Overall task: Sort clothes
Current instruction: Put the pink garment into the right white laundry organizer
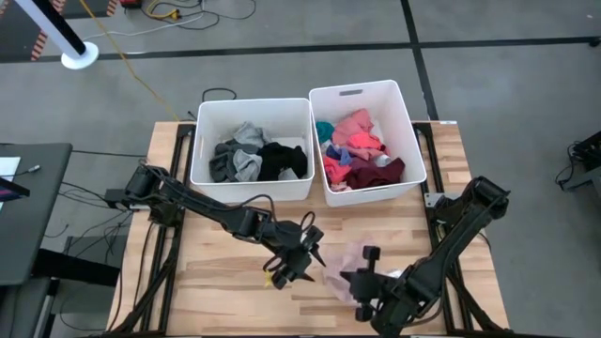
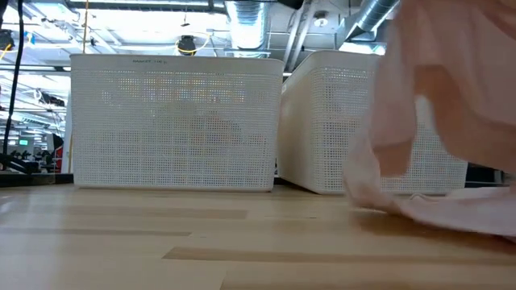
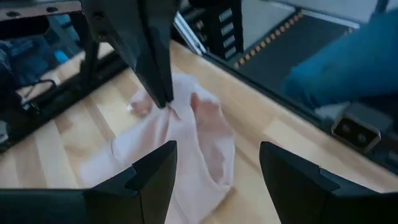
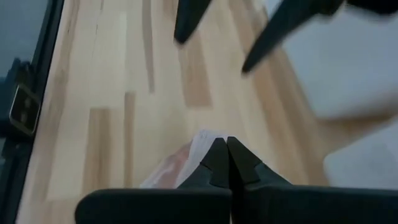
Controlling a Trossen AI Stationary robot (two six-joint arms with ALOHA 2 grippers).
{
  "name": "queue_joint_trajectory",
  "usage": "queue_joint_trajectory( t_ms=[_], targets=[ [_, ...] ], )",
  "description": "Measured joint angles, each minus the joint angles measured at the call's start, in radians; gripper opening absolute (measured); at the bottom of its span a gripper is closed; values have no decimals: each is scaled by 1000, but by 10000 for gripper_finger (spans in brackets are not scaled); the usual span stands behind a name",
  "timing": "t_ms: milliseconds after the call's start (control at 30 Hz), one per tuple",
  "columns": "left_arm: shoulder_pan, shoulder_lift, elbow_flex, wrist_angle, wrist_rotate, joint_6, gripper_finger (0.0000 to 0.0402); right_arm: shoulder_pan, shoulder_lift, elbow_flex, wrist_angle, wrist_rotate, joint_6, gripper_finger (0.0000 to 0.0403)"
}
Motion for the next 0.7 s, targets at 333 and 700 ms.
queue_joint_trajectory(
  t_ms=[333,700],
  targets=[
    [30,7,0,74,-16,-117,230,-32,0,73,4,96,-195,0],
    [51,150,1,283,-100,-263,262,-54,0,84,34,101,-266,0]
  ],
)
